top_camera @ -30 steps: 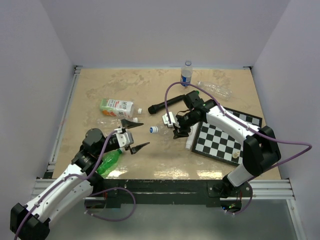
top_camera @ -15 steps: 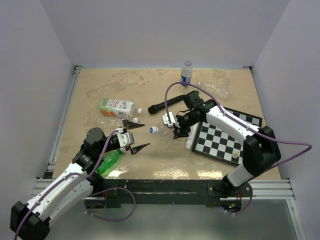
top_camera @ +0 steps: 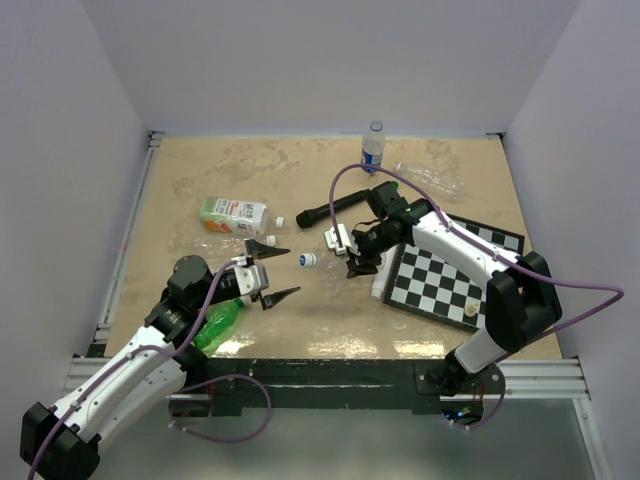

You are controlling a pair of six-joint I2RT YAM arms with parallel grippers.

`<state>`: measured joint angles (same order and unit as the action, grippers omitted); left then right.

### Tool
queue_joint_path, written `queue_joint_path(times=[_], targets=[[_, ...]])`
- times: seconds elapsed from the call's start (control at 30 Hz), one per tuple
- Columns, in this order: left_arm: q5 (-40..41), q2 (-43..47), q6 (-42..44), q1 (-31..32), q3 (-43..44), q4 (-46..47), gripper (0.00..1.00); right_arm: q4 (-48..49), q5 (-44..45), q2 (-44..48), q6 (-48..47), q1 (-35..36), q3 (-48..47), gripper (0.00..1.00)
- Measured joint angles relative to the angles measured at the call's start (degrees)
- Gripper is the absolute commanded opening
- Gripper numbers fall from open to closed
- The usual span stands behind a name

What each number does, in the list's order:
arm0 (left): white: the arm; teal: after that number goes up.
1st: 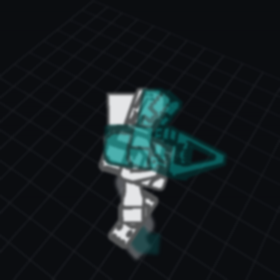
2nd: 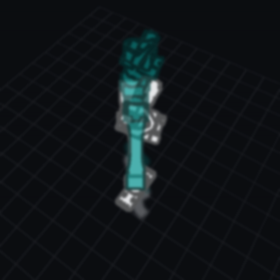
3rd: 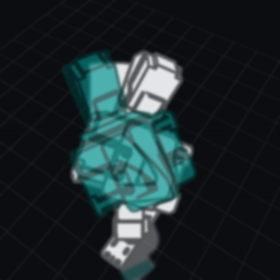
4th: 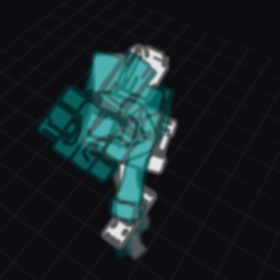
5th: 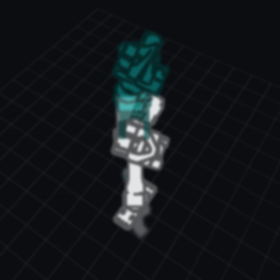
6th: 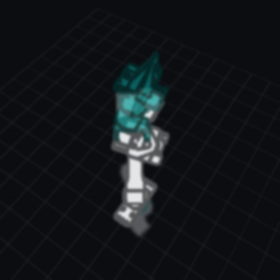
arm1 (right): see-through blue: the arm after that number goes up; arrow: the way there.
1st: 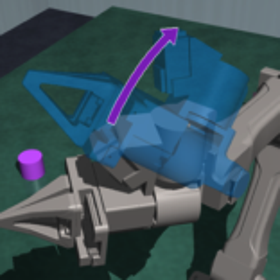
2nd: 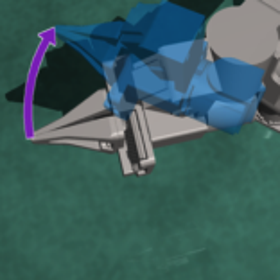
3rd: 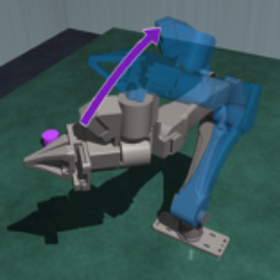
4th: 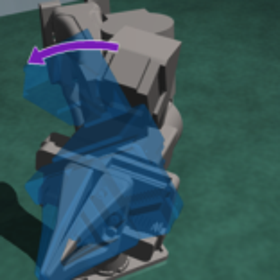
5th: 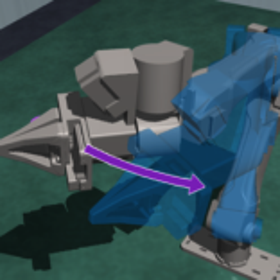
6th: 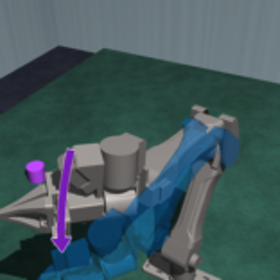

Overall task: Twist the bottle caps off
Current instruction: Unscrew the bottle cap from the plastic bottle.

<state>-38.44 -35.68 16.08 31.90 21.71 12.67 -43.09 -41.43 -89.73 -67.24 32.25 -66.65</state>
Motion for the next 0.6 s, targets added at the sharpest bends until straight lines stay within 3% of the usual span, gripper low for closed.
queue_joint_path(times=[0.6], targets=[[-0.4, -0.1, 0.0, 0.0, 0.0, 0.0, 0.83, -0.2, 0.0, 0.0, -0.3, 0.0, 0.0, 0.09]])
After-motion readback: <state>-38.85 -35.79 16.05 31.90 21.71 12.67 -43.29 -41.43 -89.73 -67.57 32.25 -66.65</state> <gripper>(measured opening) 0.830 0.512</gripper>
